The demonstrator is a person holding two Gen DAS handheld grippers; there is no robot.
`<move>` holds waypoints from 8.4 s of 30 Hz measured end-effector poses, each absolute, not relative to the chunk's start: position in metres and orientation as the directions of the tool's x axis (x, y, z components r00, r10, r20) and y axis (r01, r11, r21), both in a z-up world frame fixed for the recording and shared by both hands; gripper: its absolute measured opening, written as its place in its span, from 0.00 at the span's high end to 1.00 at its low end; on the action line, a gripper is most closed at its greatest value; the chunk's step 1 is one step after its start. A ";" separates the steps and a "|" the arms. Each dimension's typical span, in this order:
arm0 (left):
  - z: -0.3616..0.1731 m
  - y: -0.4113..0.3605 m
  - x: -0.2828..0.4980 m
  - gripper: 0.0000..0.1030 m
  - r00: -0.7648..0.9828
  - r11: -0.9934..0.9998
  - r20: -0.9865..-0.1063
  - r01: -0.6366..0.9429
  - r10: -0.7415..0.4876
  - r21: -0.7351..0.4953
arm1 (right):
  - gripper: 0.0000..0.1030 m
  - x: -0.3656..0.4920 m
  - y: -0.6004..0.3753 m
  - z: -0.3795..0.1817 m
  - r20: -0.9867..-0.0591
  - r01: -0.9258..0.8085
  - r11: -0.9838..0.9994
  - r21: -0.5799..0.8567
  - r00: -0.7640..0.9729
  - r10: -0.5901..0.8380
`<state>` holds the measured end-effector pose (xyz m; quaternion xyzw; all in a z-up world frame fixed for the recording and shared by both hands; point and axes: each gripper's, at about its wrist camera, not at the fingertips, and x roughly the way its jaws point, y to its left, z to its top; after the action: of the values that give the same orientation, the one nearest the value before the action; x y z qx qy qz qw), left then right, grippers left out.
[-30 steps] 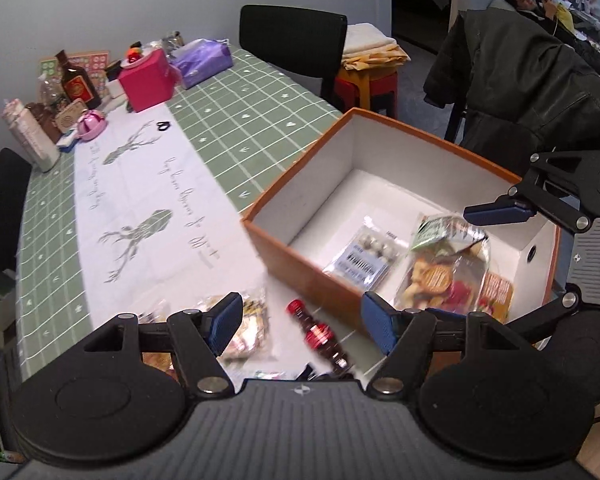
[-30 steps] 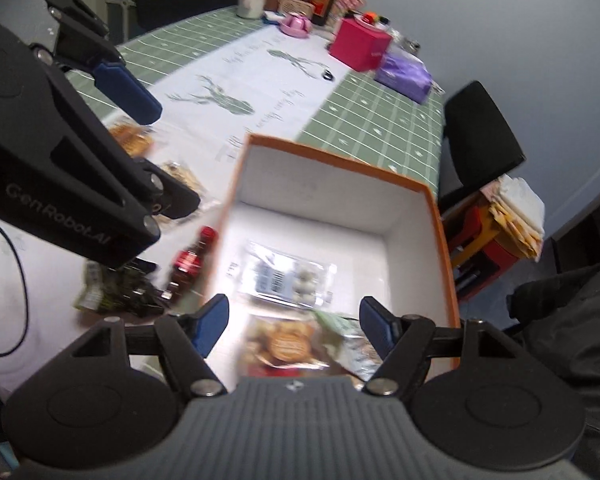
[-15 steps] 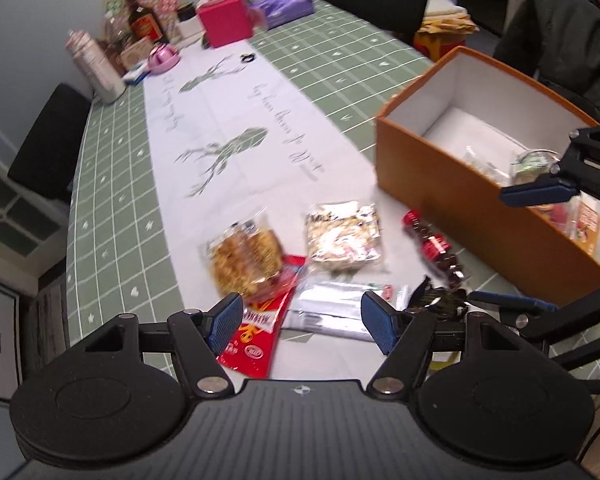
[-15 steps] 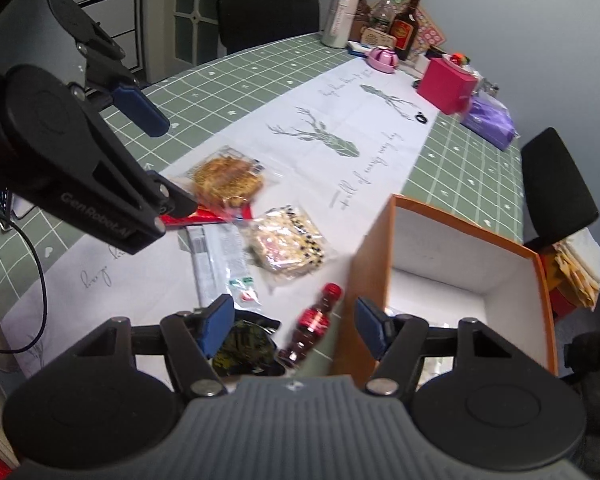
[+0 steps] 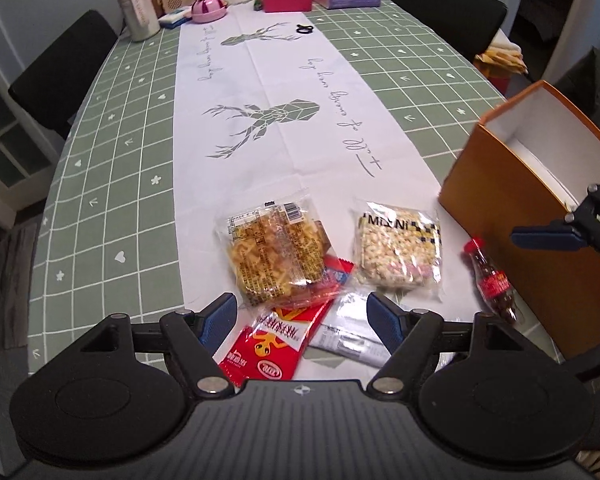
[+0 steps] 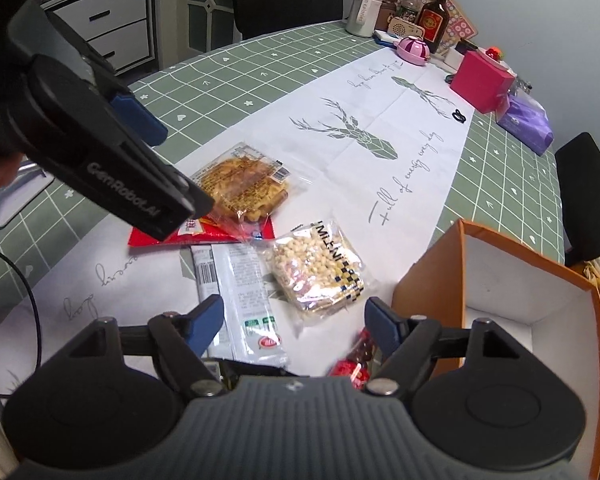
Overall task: Organize snacks
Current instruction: 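Return both tools to the snacks and grasp the cracker bag with left tool, then lift the cracker bag with left tool while right tool grasps the peanut bag, then carry the cracker bag with left tool while right tool carries the peanut bag over the orange box, then open both tools to drop both bags into the orange box, then move both tools back to the table and grasp the red spicy-strip packet with left tool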
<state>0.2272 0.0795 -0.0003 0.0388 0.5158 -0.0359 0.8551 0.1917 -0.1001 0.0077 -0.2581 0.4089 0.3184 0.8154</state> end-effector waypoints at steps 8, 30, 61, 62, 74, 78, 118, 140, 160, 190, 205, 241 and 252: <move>-0.023 0.094 0.252 0.14 0.468 0.998 -0.882 0.010 -0.055 -0.057 | 0.27 0.212 -0.080 -0.009 -0.836 -0.751 0.627 -0.207 0.469 0.286; -0.076 0.102 0.293 0.09 0.440 0.991 -0.898 -0.118 -0.005 -0.063 | 0.22 0.250 -0.053 -0.046 -0.870 -0.804 0.525 -0.279 0.443 0.217; -0.026 0.097 0.219 0.39 0.454 0.992 -0.887 -0.042 -0.085 -0.117 | 0.78 0.224 -0.057 -0.024 -0.859 -0.769 0.589 -0.248 0.455 0.233; -0.023 0.095 0.212 0.39 0.458 0.992 -0.884 -0.035 -0.091 -0.120 | 0.79 0.218 -0.059 -0.019 -0.855 -0.770 0.589 -0.245 0.458 0.243; -0.016 0.078 0.132 0.39 0.451 0.990 -0.882 0.046 -0.137 -0.130 | 0.82 0.151 -0.107 0.032 -0.853 -0.777 0.628 -0.036 0.352 0.386; -0.027 0.065 0.109 0.39 0.445 0.988 -0.883 0.082 -0.152 -0.129 | 0.83 0.134 -0.132 0.037 -0.846 -0.750 0.658 0.064 0.309 0.434; -0.077 0.008 0.077 0.15 0.550 0.991 -0.829 0.130 -0.102 -0.036 | 0.75 0.082 -0.204 -0.041 -0.662 -0.447 0.843 0.300 0.538 0.521; -0.038 0.013 0.097 0.37 0.443 0.968 -0.887 0.251 -0.128 -0.014 | 0.81 0.095 -0.176 0.014 -0.831 -0.677 0.735 0.045 0.383 0.404; 0.066 -0.061 0.158 0.38 0.562 0.862 -0.825 0.449 -0.066 0.236 | 0.81 0.125 -0.183 0.111 -0.764 -0.691 0.629 -0.357 0.603 0.229; -0.002 -0.168 0.278 0.38 0.477 0.813 -0.872 0.548 -0.111 0.197 | 0.81 0.235 -0.270 0.037 -0.790 -0.588 0.685 -0.430 0.613 0.031; -0.040 -0.182 0.292 0.37 0.431 0.776 -0.895 0.600 -0.110 0.194 | 0.75 0.245 -0.278 0.006 -0.813 -0.637 0.684 -0.355 0.572 0.111; 0.066 -0.093 0.189 0.20 0.530 0.879 -0.828 0.465 -0.182 0.104 | 0.22 0.171 -0.256 0.054 -0.767 -0.521 0.842 -0.140 0.595 0.241; 0.061 -0.008 0.130 0.20 0.585 0.933 -0.797 0.351 -0.150 0.082 | 0.22 0.117 -0.218 0.038 -0.674 -0.559 0.827 0.053 0.591 0.443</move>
<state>0.1298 -0.0081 0.0611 0.1160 0.4330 -0.1418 0.8826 0.1173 -0.2180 0.0379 -0.0824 0.3533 0.2821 0.8881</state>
